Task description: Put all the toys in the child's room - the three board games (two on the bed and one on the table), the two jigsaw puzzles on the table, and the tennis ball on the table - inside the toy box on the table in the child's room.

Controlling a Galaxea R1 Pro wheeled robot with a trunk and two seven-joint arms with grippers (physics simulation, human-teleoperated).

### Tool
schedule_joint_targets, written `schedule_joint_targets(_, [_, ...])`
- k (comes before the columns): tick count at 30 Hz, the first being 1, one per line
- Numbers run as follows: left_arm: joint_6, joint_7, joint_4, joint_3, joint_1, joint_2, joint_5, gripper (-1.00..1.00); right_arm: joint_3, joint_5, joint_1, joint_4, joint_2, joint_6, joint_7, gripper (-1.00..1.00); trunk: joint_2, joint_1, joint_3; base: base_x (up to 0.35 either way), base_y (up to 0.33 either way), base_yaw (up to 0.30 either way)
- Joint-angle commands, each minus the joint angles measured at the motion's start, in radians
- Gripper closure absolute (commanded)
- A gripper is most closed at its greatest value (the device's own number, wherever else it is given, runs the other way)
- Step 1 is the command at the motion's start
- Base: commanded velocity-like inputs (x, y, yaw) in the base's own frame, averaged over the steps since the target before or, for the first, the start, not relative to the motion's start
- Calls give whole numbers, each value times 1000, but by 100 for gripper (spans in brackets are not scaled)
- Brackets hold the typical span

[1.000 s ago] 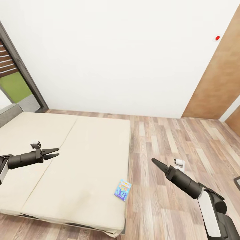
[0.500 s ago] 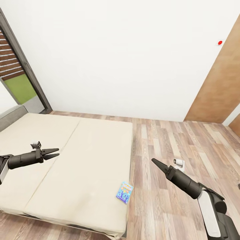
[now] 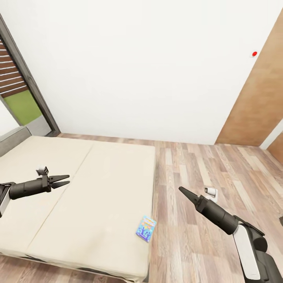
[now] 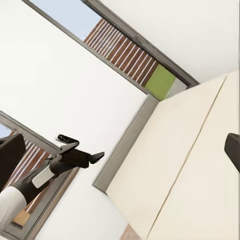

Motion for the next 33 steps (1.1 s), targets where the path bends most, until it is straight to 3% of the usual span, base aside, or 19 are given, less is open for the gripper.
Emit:
schedule_joint_targets(1, [11, -4, 0, 0, 0, 0, -1, -100, 0, -4, -1, 0, 0, 6, 1, -100, -2, 1, -1, 0, 0, -230])
schedule_joint_targets(13, [11, -4, 0, 0, 0, 0, -1, -100, 0, -4, -1, 0, 0, 6, 1, -100, -2, 1, 6, 0, 0, -232])
schedule_joint_targets(33, [11, -4, 0, 0, 0, 0, 0, -100, 0, -2, -1, 0, 2, 4, 0, -100, -2, 1, 24, 0, 0, -41])
